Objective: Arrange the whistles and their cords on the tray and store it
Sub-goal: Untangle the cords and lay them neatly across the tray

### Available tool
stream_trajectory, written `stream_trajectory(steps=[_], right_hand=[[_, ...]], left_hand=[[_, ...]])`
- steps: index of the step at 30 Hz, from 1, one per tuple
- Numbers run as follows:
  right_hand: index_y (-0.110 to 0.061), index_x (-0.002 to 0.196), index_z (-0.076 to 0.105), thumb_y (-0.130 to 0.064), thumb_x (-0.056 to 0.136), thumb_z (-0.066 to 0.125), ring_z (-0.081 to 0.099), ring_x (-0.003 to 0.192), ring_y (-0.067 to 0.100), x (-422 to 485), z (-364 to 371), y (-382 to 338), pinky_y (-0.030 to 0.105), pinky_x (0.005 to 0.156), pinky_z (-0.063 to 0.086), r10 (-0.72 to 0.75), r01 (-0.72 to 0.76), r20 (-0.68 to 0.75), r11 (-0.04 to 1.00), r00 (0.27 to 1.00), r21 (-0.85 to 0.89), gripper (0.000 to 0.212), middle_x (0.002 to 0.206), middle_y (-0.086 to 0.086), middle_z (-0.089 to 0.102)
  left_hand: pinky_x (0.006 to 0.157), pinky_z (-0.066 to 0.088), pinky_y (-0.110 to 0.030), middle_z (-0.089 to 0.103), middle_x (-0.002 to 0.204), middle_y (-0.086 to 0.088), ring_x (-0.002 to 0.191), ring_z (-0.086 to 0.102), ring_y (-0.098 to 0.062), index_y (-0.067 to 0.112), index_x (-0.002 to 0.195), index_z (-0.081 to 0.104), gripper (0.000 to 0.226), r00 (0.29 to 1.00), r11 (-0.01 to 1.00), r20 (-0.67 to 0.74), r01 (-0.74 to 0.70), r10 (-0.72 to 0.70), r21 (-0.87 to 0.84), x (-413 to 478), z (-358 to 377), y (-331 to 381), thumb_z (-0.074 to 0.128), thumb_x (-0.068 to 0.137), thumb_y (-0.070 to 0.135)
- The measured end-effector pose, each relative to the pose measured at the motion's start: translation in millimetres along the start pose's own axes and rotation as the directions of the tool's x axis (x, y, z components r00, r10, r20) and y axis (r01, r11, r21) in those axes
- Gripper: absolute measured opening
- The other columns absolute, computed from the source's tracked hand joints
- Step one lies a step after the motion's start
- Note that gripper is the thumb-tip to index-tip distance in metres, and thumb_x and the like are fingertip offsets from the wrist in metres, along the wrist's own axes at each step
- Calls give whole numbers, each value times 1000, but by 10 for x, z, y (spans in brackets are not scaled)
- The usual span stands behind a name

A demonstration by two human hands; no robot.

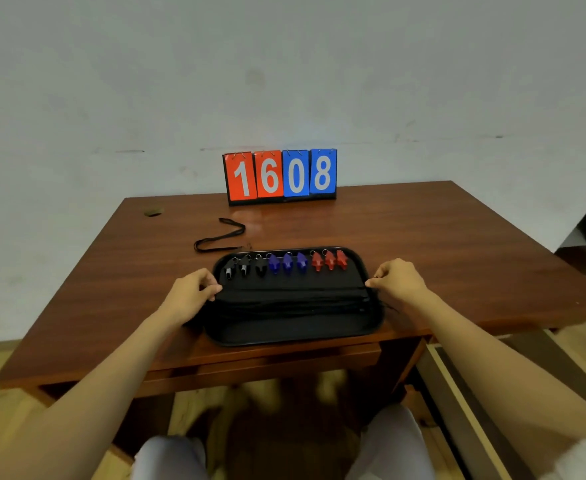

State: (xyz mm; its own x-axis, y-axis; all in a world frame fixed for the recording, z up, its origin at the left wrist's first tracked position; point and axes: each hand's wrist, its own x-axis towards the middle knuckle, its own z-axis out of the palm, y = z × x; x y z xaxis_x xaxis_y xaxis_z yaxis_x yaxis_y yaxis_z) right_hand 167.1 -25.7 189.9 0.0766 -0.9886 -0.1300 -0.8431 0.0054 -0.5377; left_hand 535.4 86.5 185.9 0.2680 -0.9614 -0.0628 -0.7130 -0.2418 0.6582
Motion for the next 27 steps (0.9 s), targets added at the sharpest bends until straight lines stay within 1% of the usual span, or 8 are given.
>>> stream_trajectory(steps=[4,6,9,14,16,19,23,27], right_hand=[[-7,73,70,-27,83,72,62,64,18,-36,57,46,30,59,51,22,-22,21,1000,1000,-3,23,72,6,69],[-8,72,67,-26,84,71,60,60,18,-53,81,54,29,57,49,27,-27,39,1000,999,-15,22,67,6,66],[-13,68,61,-26,84,70,61,66,20,-74,118,59,31,61,51,33,-30,47,998,998,-55,23,68,2,63],[-12,77,63,-27,85,68,61,74,21,-93,149,79,31,62,46,10,-6,40,994,999,-108,17,79,4,65],[-12,79,64,-27,85,68,62,76,22,-92,167,97,32,63,47,5,0,41,993,999,-120,17,82,5,66],[-16,75,61,-24,85,67,63,80,22,-104,194,126,32,64,47,-13,17,34,992,999,-126,15,82,2,65],[-21,75,64,-22,84,63,58,95,24,-107,204,143,37,76,51,-109,100,-57,985,992,-141,9,90,-1,61],[-29,78,63,-25,87,61,53,106,24,-74,211,114,41,86,49,-248,241,-54,964,967,-109,9,98,-1,62]], left_hand=[[78,44,-32,66,88,0,93,59,-20,14,84,67,12,1000,997,10,-2,1,81,-18,77,-81,63,88,25],[83,44,-33,64,98,-3,98,56,-21,16,86,69,12,1000,992,6,-2,2,125,-22,111,-117,62,89,25],[93,45,-40,62,107,-7,111,54,-26,20,89,71,10,1000,988,-10,-21,23,151,-28,163,-176,62,89,26],[85,47,-37,58,96,1,97,58,-23,26,87,71,10,994,974,-66,-74,90,212,-38,243,-204,62,89,28],[89,42,-40,60,100,2,102,56,-23,30,87,71,11,988,951,-97,-83,116,298,-34,272,-216,61,89,32],[91,27,-39,59,110,6,112,46,-21,35,89,72,13,983,906,-140,-50,119,421,-40,321,-220,59,88,39],[92,21,-37,56,114,7,120,38,-19,34,98,68,17,973,888,-176,-51,146,457,-59,380,-217,61,85,43],[93,17,-35,54,117,9,123,37,-17,33,105,66,24,954,873,-161,-154,254,463,-55,465,-186,62,84,44]])
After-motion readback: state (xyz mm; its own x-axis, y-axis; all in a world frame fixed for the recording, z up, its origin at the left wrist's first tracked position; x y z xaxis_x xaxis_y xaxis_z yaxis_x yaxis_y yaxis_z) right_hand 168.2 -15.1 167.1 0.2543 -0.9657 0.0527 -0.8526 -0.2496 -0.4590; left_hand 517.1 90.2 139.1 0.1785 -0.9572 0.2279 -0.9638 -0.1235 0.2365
